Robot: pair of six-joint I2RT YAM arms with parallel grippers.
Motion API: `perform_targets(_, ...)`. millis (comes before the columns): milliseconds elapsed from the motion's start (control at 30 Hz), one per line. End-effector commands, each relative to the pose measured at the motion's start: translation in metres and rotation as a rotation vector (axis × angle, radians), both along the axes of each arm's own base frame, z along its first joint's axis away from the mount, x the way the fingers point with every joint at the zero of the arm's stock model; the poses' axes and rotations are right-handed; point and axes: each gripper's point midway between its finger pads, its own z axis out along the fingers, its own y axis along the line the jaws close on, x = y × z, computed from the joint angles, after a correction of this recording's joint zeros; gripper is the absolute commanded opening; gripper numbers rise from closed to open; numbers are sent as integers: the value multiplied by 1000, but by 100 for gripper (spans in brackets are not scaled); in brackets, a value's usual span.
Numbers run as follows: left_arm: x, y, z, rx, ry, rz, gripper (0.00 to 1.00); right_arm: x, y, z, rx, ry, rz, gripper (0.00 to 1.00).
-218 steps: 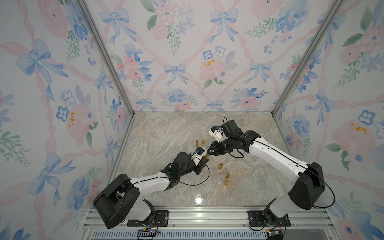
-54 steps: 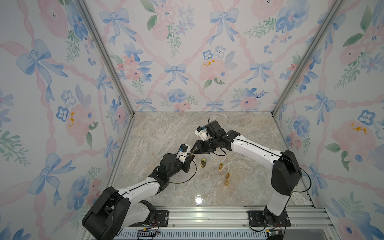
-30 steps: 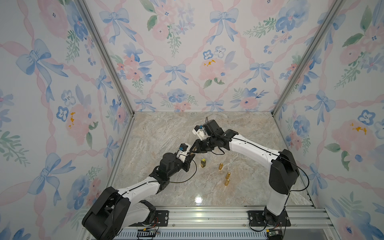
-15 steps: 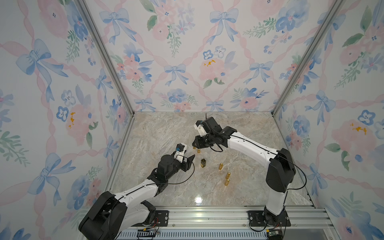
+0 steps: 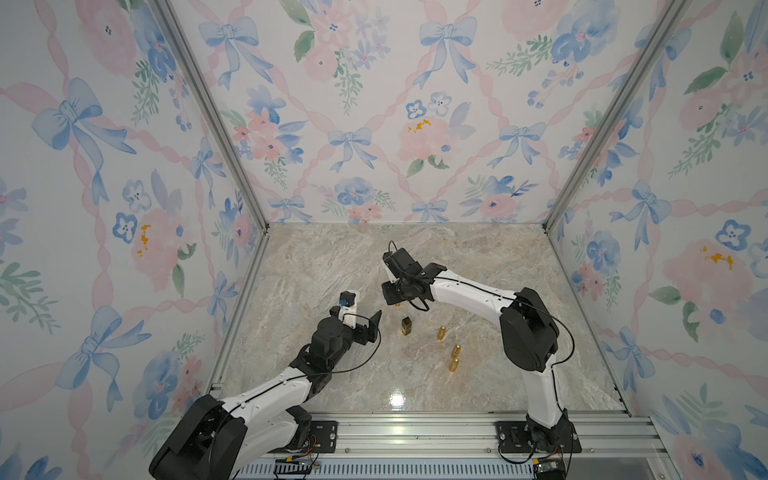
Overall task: Open the lipstick cap
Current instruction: Place the lipstick at the center of the board.
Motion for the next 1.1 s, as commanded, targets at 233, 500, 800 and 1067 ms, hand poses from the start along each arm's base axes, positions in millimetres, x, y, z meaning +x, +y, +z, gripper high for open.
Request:
perform_targets(233, 5, 14, -5, 0, 10, 86, 98, 15, 23, -14, -45, -123, 39, 16)
perform_targets(500, 6, 19, -4, -2, 9, 112, 98, 18, 26, -30, -69, -139, 50, 16)
perform_targets(800, 7, 17, -7, -1, 20, 107, 98, 14, 31, -45, -93, -151, 79, 16)
perform_targets(1067, 7, 18, -6, -2, 18, 111, 98, 12, 28, -54, -105, -149, 86, 16)
